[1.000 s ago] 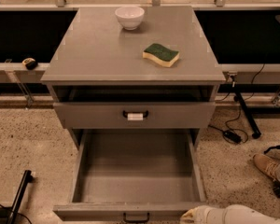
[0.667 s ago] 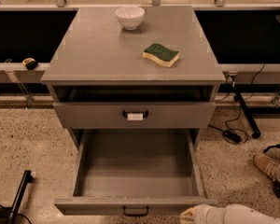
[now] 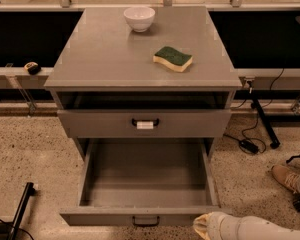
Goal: Close middle drawer
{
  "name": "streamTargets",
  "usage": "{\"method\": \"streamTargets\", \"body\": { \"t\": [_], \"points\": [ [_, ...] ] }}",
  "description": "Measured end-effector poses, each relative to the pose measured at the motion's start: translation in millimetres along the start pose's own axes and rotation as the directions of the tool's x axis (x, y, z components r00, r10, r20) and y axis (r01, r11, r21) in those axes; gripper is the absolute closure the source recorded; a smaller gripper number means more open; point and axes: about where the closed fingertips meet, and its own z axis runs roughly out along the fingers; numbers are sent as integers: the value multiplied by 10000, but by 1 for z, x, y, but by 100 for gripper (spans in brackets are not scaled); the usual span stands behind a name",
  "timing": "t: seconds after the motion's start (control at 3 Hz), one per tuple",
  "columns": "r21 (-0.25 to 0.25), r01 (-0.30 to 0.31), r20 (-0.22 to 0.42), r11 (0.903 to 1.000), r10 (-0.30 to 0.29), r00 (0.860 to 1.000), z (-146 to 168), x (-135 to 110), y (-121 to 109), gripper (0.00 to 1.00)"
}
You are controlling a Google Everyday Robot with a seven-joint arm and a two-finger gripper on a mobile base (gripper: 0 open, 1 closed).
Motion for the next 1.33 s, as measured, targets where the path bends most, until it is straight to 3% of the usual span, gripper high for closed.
{"method": "streamTargets", "body": {
  "t": [0.33, 0.67, 1.33],
  "points": [
    [713, -51, 365, 9974, 25, 9993, 10, -2, -16, 100],
    [1596, -98, 861, 9871, -40, 9963, 27, -8, -47, 100],
    [3111, -81, 1405, 9503, -376, 9894, 34, -22, -115, 100]
  ]
}}
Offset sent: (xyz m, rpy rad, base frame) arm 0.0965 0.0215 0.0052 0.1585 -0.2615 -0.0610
